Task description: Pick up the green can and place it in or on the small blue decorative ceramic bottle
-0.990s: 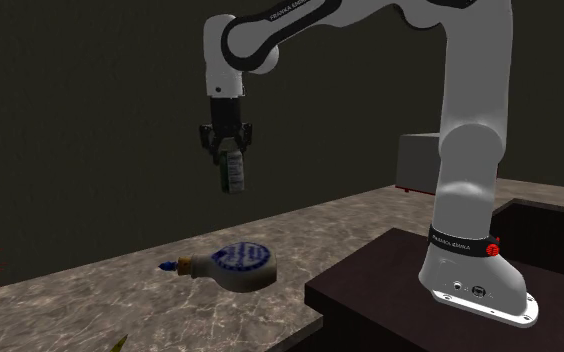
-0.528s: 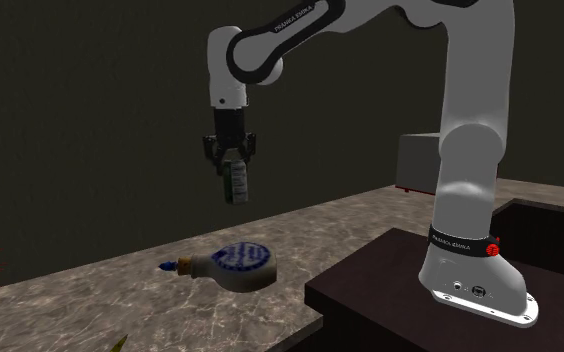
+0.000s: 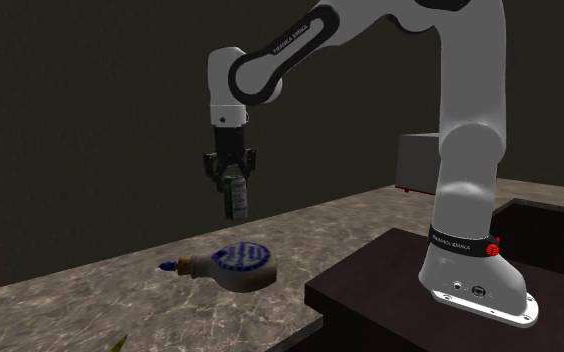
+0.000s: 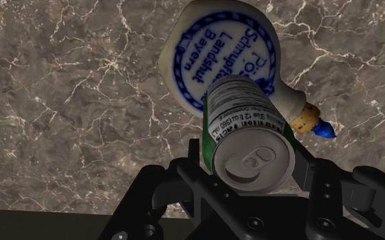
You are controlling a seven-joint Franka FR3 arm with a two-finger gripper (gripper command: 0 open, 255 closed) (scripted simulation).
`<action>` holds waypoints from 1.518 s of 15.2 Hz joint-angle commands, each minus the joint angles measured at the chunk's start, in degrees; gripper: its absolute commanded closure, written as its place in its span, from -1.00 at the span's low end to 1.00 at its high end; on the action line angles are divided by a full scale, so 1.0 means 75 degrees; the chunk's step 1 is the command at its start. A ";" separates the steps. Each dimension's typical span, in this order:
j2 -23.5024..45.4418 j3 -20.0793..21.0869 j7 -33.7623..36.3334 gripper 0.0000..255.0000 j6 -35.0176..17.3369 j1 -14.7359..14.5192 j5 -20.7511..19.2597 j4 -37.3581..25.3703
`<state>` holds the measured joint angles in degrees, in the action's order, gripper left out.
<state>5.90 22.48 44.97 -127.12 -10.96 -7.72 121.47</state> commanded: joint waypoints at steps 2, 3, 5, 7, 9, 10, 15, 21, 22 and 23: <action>0.0165 -0.0014 0.0092 1.00 -0.0277 -0.0015 -0.0111 0.0124; 0.0227 -0.0021 0.0124 1.00 -0.0369 -0.0020 -0.0151 0.0162; 0.0279 -0.0028 0.0152 1.00 -0.0446 -0.0026 -0.0186 0.0193; 0.0279 -0.0028 0.0152 1.00 -0.0446 -0.0026 -0.0186 0.0193; 0.0279 -0.0028 0.0152 1.00 -0.0446 -0.0026 -0.0186 0.0192; 0.0279 -0.0028 0.0152 1.00 -0.0446 -0.0026 -0.0186 0.0192; 0.0280 -0.0028 0.0152 -1.00 -0.0446 -0.0026 -0.0187 0.0192; -0.0261 0.0045 -0.0081 -1.00 0.0439 -0.0004 0.0156 -0.0209; -0.0261 0.0043 -0.0081 -1.00 0.0439 -0.0006 0.0157 -0.0209; -0.0262 0.0043 -0.0081 -1.00 0.0438 -0.0006 0.0157 -0.0208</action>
<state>4.13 22.74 44.37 -124.19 -10.97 -6.67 120.03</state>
